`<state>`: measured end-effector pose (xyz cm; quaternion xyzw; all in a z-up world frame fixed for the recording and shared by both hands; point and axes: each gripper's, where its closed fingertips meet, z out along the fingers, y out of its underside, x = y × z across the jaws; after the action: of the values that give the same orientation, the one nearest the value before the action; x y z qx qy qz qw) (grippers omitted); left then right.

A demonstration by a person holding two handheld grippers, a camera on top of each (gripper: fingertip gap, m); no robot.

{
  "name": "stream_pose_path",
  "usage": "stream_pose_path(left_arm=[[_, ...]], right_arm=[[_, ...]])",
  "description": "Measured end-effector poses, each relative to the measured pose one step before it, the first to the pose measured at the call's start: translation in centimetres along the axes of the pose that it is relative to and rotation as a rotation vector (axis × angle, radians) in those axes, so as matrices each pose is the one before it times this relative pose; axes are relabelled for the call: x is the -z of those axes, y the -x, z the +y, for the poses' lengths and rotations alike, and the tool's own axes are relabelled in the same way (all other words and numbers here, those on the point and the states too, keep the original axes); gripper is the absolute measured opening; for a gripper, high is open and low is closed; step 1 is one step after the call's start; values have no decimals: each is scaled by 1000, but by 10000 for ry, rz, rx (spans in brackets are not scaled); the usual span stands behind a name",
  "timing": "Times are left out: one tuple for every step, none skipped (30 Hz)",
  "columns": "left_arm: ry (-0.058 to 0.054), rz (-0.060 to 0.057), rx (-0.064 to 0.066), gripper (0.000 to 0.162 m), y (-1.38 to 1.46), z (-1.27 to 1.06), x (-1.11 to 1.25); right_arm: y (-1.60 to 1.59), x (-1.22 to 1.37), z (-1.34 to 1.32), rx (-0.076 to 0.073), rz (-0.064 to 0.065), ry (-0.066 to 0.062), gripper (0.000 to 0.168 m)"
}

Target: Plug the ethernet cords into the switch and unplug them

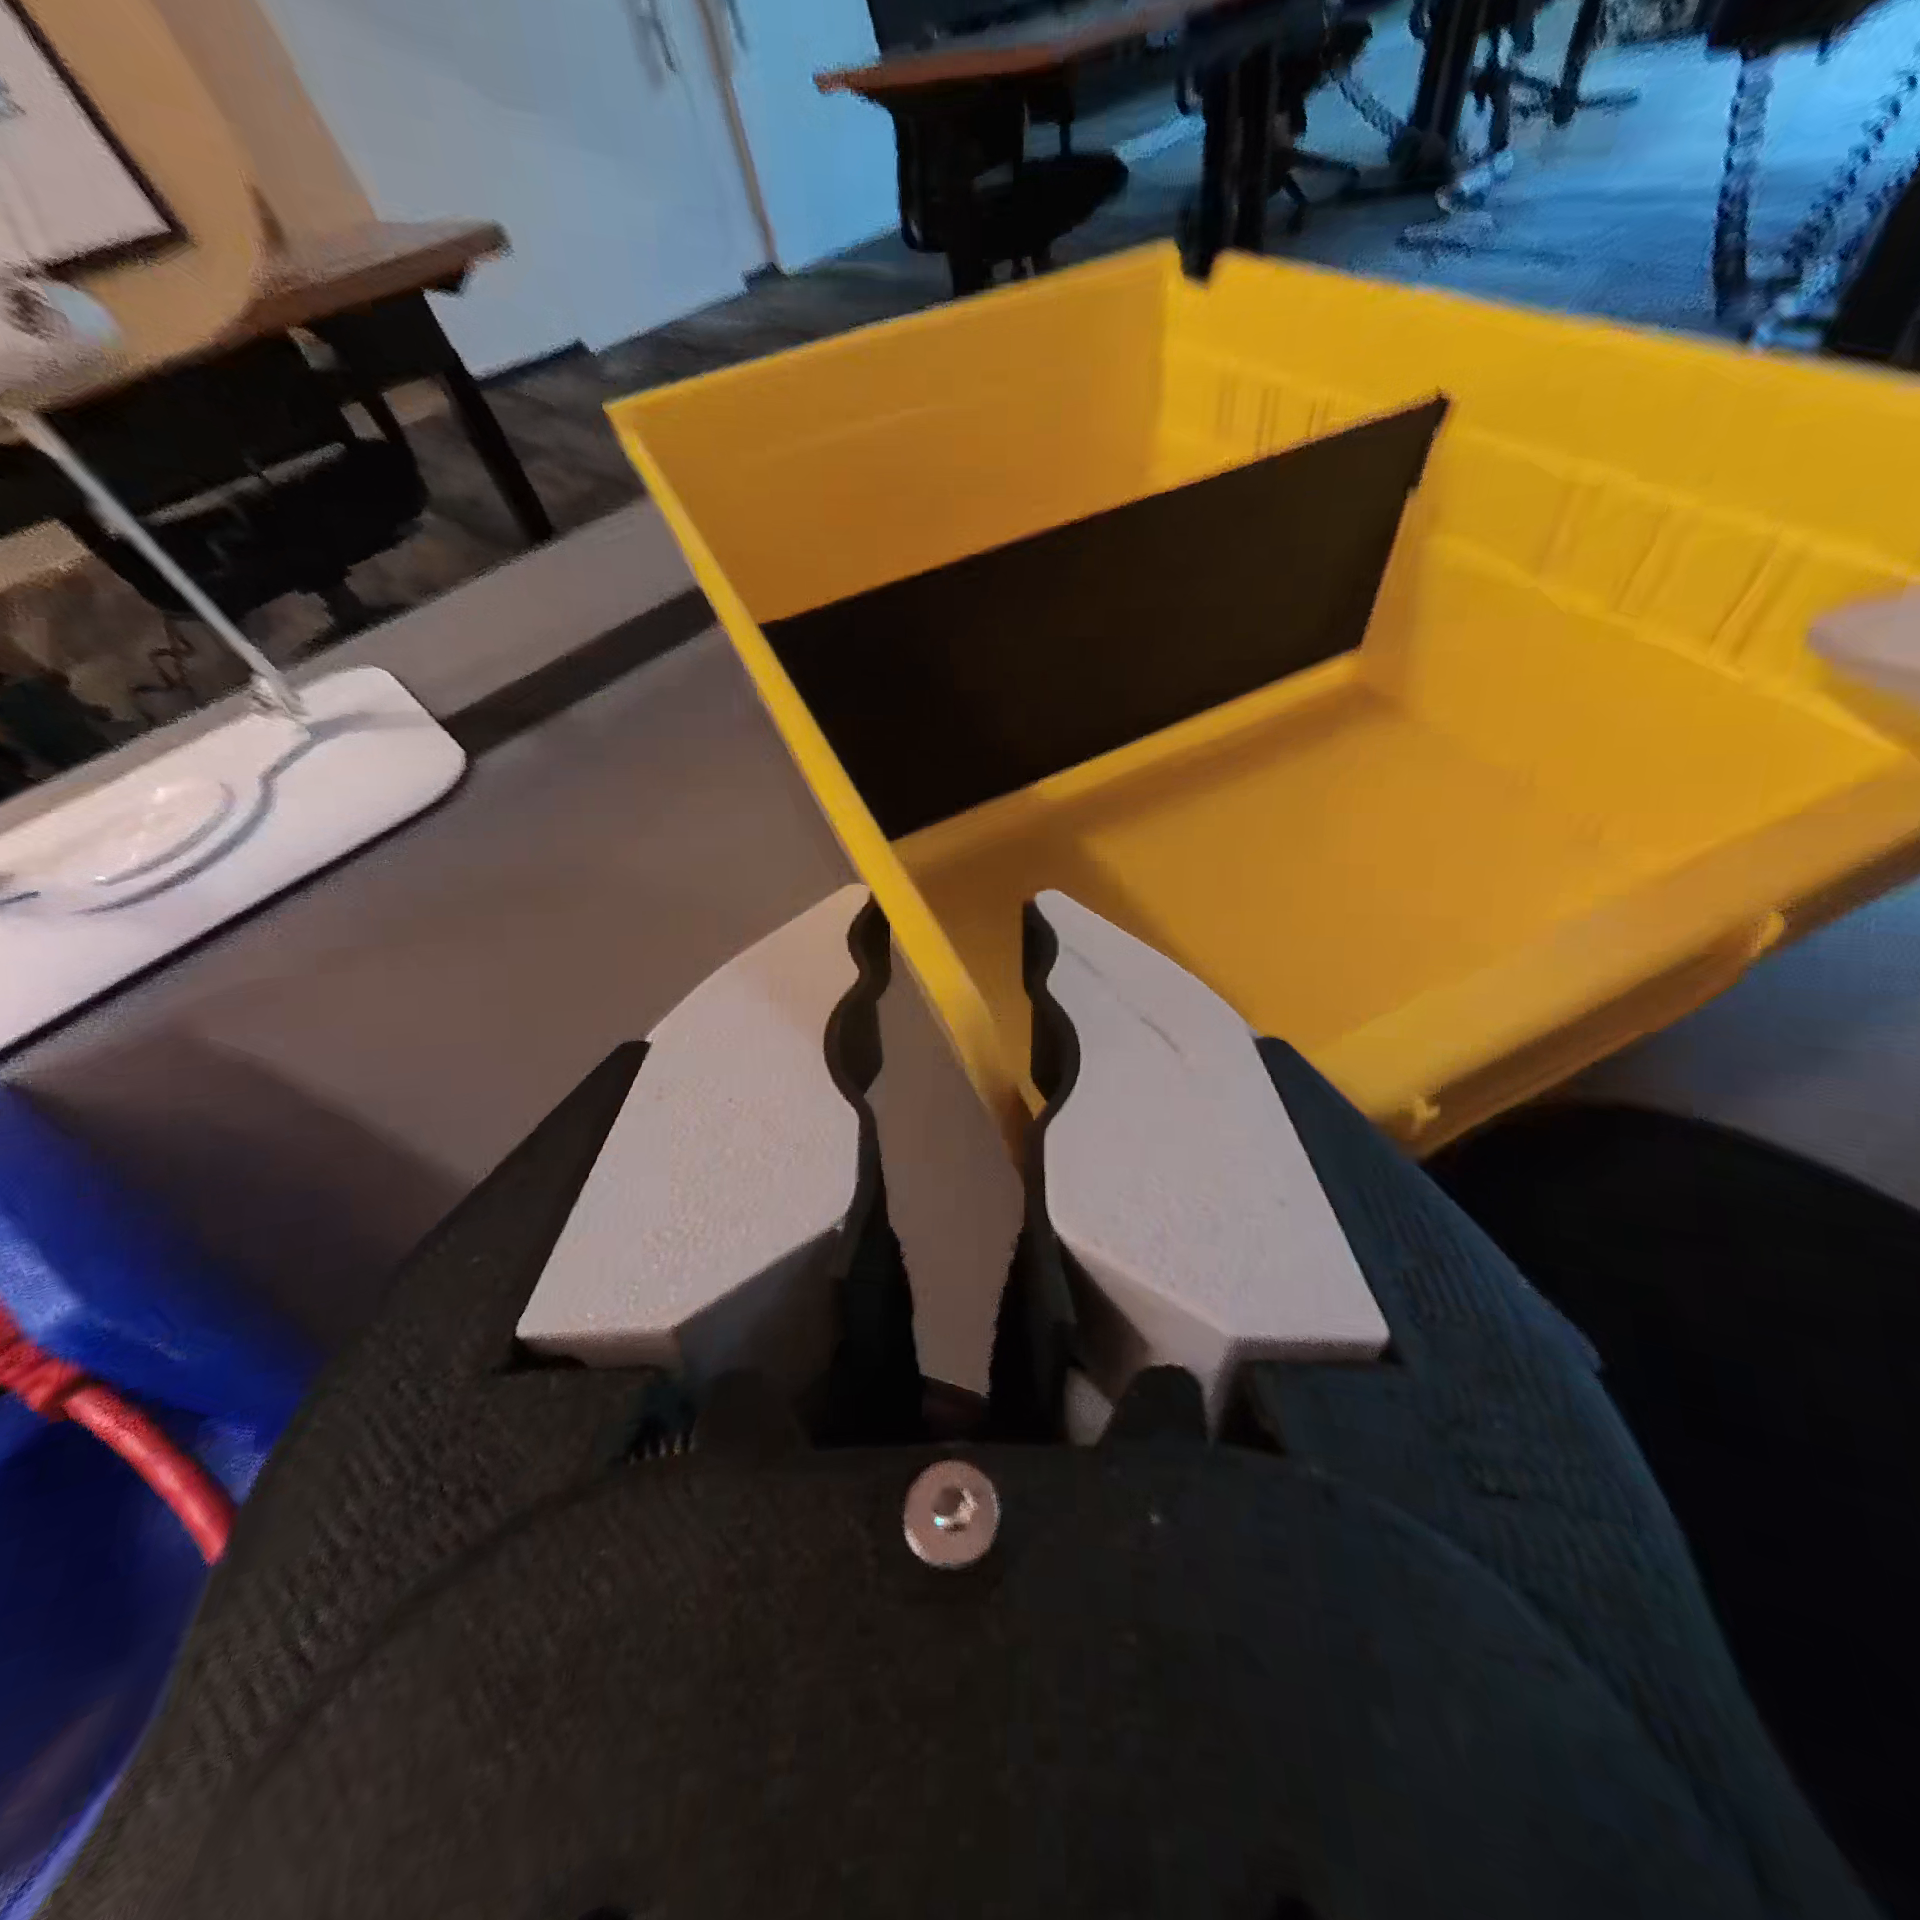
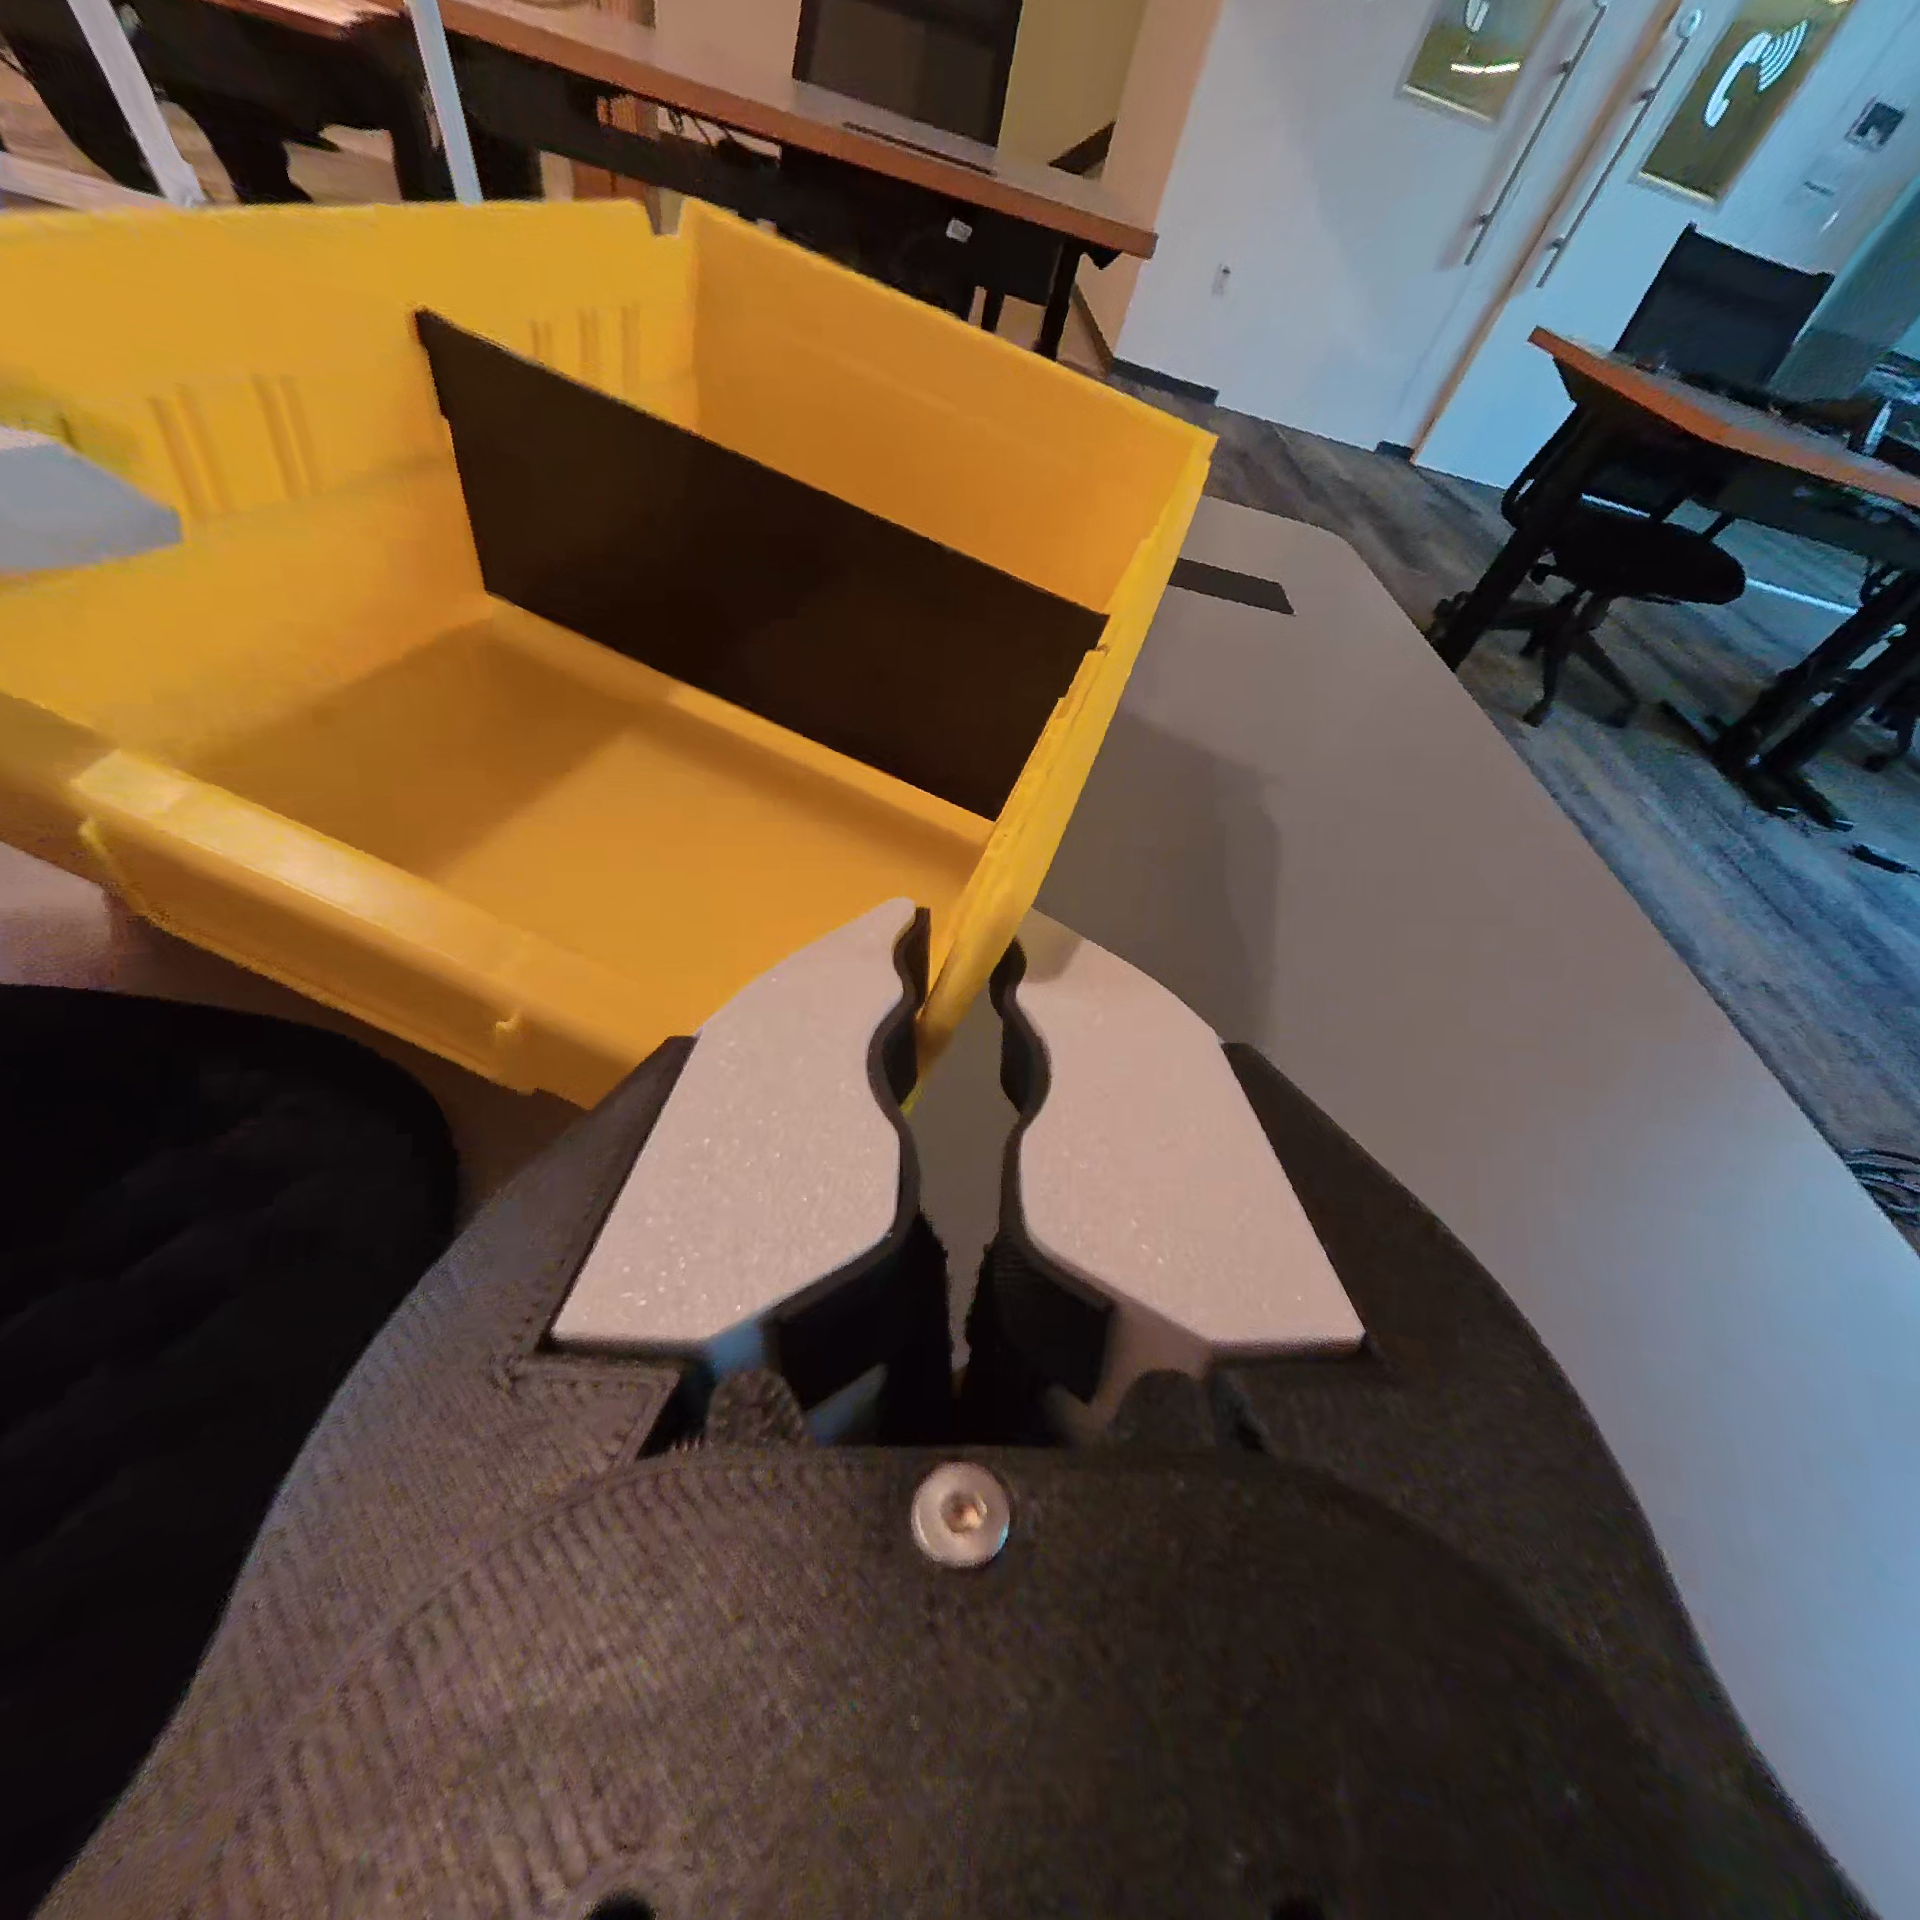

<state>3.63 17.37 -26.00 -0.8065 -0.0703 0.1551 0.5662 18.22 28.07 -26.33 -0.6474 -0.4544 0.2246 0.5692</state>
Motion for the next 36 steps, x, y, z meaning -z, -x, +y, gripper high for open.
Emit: stream_pose_path(left_arm=[[370,330,-114,25,-502,633,-66],[-41,351,-220,27,-402,-70,115],[154,362,-190,29,-280,5,201],[18,416,-54,35,-246,-348,409],[-280,320,-22,44,-17,-870,822],[-271,145,-108,48,281,-912,1174],[-145,197,-240,50,280,-746,1465],[-48,219,-246,52,269,-503,1761],[-81,93,-142,53,415,-361,2001],[-126,31,-140,53,449,-147,2148],[0,-12,-136,53,433,306,2152],[223,-34,-122,53,422,849,2018],[388,-160,-32,53,559,1333,1822],[480,-233,30,53,663,1677,1526],[585,-191,20,52,630,1946,1164],[717,-139,31,51,535,2099,775],[725,-45,-36,51,330,1953,453],[523,-28,-73,51,243,1439,176],[264,-96,-95,51,319,834,3],[103,-164,-49,50,458,388,-144],[65,-170,1,49,540,170,-254],[113,-248,64,46,719,93,-306],[305,-249,44,43,731,302,-326],[542,-48,-138,42,421,668,-379],[678,199,-210,42,2,918,-492],[647,207,-146,42,-101,852,-619],[382,23,-66,43,29,436,-710],[221,18,-10,43,-91,177,-659],[220,-109,13,45,23,114,-441],[129,-284,-69,44,302,39,-251],[105,-279,-72,42,338,99,-218],[75,-337,-96,36,428,147,-172],[31,-198,-198,33,302,205,-104],[-52,-47,-177,33,204,198,-11],[-47,50,-42,33,230,329,37],[-7,91,48,34,308,488,73]], right_arm=[[-272,70,25,-1,57,-9,12],[-205,54,95,-2,-76,54,14],[-76,139,87,43,-244,72,16],[24,218,15,9,-304,84,20],[-158,323,-228,-6,-122,-3,31],[-123,435,-512,145,-106,-95,42],[133,495,-709,319,-224,-134,48],[394,509,-818,439,-319,-128,53],[671,430,-794,551,-426,-89,55],[892,317,-622,621,-505,31,55],[967,147,-377,626,-489,184,55],[1101,-36,-186,632,-512,287,54],[1268,-218,-54,611,-563,364,53],[1279,-420,-8,570,-551,373,53],[1007,-596,-4,468,-380,344,52],[647,-688,0,346,-218,323,50],[402,-715,-56,197,-161,248,48],[304,-687,-173,70,-185,118,47],[300,-588,-229,13,-260,43,47],[209,-475,-198,6,-250,43,47],[61,-380,-77,-3,-192,123,46],[69,-327,37,4,-217,217,46],[80,-276,62,45,-209,254,47],[7,-216,41,114,-120,226,48],[-91,-155,11,142,-47,167,49],[-54,-147,38,82,-82,127,49],[-5,-191,151,-7,-144,166,49],[-12,-234,268,-24,-147,258,50],[-66,-284,309,43,-98,321,51],[-92,-314,277,122,-49,339,52],[-176,-376,223,144,23,314,52],[-126,-443,181,126,-19,281,50],[279,-303,-19,71,-305,98,44],[276,-131,-42,-9,-304,-4,34],[-98,-72,118,-37,-30,45,32],[-278,-47,203,-42,112,35,32]])
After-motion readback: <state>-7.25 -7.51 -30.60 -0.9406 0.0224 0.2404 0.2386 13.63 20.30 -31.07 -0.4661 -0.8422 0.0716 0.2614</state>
